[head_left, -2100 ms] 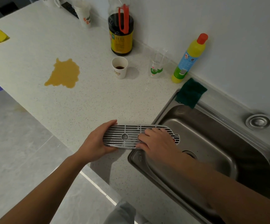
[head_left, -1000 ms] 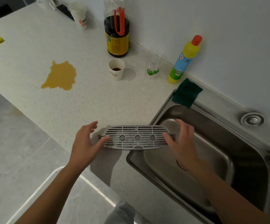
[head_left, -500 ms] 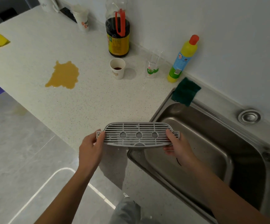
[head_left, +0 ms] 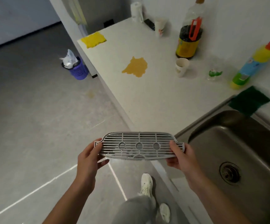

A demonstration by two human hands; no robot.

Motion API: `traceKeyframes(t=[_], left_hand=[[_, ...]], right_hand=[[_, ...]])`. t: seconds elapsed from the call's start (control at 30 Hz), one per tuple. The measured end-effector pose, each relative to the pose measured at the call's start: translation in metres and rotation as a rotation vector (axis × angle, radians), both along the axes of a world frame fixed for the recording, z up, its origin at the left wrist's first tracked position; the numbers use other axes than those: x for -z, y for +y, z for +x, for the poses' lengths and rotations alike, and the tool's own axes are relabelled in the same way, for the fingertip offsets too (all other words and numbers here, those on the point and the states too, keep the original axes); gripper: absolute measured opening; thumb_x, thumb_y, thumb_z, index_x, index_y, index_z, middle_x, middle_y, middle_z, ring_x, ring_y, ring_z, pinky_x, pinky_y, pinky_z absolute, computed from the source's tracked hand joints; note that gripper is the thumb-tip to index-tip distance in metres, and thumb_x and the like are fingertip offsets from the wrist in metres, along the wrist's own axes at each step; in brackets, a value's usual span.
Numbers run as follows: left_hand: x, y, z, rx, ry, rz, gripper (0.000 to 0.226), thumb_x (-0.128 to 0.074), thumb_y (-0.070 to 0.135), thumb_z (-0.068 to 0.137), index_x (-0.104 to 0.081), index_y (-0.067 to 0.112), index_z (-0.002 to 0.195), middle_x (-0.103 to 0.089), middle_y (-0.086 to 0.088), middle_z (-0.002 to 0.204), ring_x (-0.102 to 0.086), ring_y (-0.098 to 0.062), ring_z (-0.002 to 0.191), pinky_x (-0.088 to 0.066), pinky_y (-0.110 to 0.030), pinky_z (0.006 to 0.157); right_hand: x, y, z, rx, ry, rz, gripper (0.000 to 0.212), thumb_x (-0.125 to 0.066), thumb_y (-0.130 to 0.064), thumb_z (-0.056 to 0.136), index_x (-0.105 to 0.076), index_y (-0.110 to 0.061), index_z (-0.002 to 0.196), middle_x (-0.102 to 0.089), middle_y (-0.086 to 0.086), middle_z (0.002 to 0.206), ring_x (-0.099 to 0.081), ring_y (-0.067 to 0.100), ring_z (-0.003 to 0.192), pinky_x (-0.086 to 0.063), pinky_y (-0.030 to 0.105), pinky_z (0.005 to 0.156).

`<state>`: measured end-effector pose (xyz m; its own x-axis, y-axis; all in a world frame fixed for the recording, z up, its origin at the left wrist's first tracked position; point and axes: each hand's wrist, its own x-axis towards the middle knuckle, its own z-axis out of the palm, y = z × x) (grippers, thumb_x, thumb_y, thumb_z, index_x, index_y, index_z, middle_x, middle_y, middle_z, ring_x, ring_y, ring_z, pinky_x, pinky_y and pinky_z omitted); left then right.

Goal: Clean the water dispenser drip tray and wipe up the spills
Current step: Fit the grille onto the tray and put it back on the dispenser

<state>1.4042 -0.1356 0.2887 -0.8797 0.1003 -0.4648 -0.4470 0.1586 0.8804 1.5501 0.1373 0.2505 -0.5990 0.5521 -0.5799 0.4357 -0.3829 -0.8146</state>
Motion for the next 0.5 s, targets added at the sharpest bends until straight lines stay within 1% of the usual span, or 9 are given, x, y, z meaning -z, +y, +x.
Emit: traceKeyframes(t=[0.07,0.13,0.2,0.27,0.33,0.43,0.5], left_hand=[[-0.004,-0.039,0.006,-0.077,0.001,-0.009,0.024,-0.055,0.031,0.105,-0.077,0.029,0.115,-0.08,-0.005,0.102,-0.077,-0.022,0.09,-0.06,-0.038,0.075],[-0.007,-0.076,0.009,-0.149,-0.005,-0.008,0.023,-0.056,0.03,0.105,-0.078,0.032,0.111,-0.081,-0.003,0.099,-0.076,-0.015,0.082,-0.06,-0.036,0.073],[-0.008,-0.112,0.008,-0.223,-0.015,-0.004,0.023,-0.057,0.03,0.105,-0.078,0.033,0.109,-0.08,-0.001,0.097,-0.074,-0.014,0.078,-0.059,-0.036,0.072],[-0.006,-0.148,-0.002,-0.273,-0.018,0.01,0.022,-0.057,0.031,0.104,-0.078,0.033,0.11,-0.081,-0.001,0.098,-0.075,-0.015,0.08,-0.058,-0.036,0.073],[-0.001,-0.183,-0.019,-0.305,-0.014,0.024,0.021,-0.058,0.033,0.103,-0.078,0.033,0.11,-0.081,-0.002,0.1,-0.076,-0.018,0.084,-0.058,-0.036,0.075],[0.007,-0.236,-0.058,-0.355,-0.004,0.033,0.021,-0.058,0.033,0.103,-0.078,0.033,0.109,-0.08,-0.003,0.102,-0.076,-0.023,0.092,-0.058,-0.035,0.075],[0.009,-0.271,-0.091,-0.377,0.001,0.043,0.021,-0.058,0.033,0.103,-0.078,0.033,0.11,-0.08,-0.002,0.102,-0.076,-0.022,0.094,-0.058,-0.035,0.077]], right_hand=[[-0.005,-0.03,-0.018,-0.065,-0.001,-0.004,0.037,-0.072,-0.044,0.091,-0.065,-0.014,0.11,-0.08,0.007,0.091,-0.078,0.025,0.078,-0.062,0.033,0.062],[-0.015,-0.06,-0.04,-0.131,0.004,-0.001,0.037,-0.072,-0.04,0.092,-0.064,-0.009,0.11,-0.078,0.014,0.096,-0.076,0.029,0.078,-0.063,0.035,0.062],[-0.023,-0.09,-0.063,-0.205,0.001,0.013,0.036,-0.073,-0.037,0.092,-0.063,-0.007,0.11,-0.077,0.016,0.096,-0.075,0.027,0.074,-0.064,0.035,0.061],[-0.027,-0.121,-0.091,-0.265,0.006,0.031,0.034,-0.073,-0.035,0.093,-0.063,-0.006,0.109,-0.077,0.016,0.094,-0.074,0.026,0.07,-0.064,0.035,0.06],[-0.024,-0.152,-0.124,-0.32,0.008,0.059,0.033,-0.073,-0.036,0.093,-0.064,-0.007,0.107,-0.078,0.013,0.091,-0.075,0.026,0.071,-0.063,0.035,0.06],[-0.016,-0.199,-0.18,-0.394,0.011,0.094,0.032,-0.072,-0.038,0.093,-0.065,-0.01,0.106,-0.079,0.008,0.088,-0.076,0.025,0.072,-0.063,0.035,0.06],[-0.014,-0.23,-0.222,-0.445,0.013,0.101,0.033,-0.07,-0.04,0.094,-0.065,-0.009,0.106,-0.08,0.006,0.087,-0.076,0.022,0.071,-0.062,0.034,0.06]])
